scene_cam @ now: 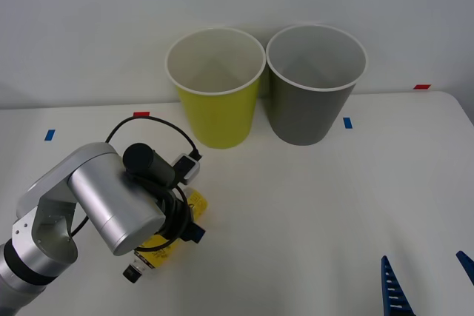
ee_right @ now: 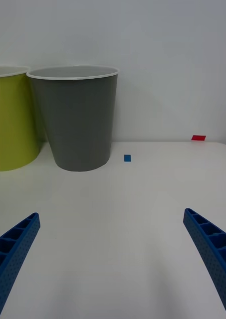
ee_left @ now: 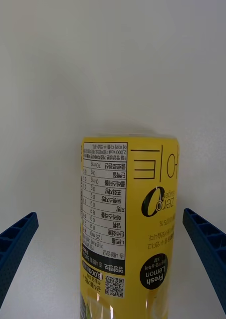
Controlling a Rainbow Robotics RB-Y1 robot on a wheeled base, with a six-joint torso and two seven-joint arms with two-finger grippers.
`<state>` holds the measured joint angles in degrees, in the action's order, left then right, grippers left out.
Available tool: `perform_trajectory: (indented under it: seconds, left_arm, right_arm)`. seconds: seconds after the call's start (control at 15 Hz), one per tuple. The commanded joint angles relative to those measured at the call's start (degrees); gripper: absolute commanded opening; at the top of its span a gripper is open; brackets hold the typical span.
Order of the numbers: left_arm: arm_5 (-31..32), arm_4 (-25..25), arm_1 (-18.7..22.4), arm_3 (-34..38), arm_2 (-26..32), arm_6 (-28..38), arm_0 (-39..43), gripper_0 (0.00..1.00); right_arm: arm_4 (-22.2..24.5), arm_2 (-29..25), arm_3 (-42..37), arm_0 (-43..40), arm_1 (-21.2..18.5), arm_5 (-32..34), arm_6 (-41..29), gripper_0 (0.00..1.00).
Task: Put cans in the gray bin and PET bottles in the light green bin.
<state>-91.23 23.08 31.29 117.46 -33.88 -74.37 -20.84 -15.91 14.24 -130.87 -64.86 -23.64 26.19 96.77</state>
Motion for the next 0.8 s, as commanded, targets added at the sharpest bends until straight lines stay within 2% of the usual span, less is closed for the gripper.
perform_trajectory:
  seconds: [0.07, 0.27, 0.8]
  left_arm:
    - [0.0, 0.04, -2.38, -2.15, 0.92, 0.01, -0.07, 1.0]
    - [-2.29, 0.3, -4.49, -2.68, 1.8, 0.54, -0.07, 1.0]
    - [-2.55, -1.28, -5.8, -4.96, 2.67, 0.19, -0.07, 1.0]
  right_arm:
    - [0.0, 0.0, 0.0, 0.0, 0.0, 0.0, 0.0, 1.0]
    - [0.0, 0.0, 0.0, 0.0, 0.0, 0.0, 0.0, 1.0]
    - [0.0, 0.0, 0.0, 0.0, 0.0, 0.0, 0.0, 1.0]
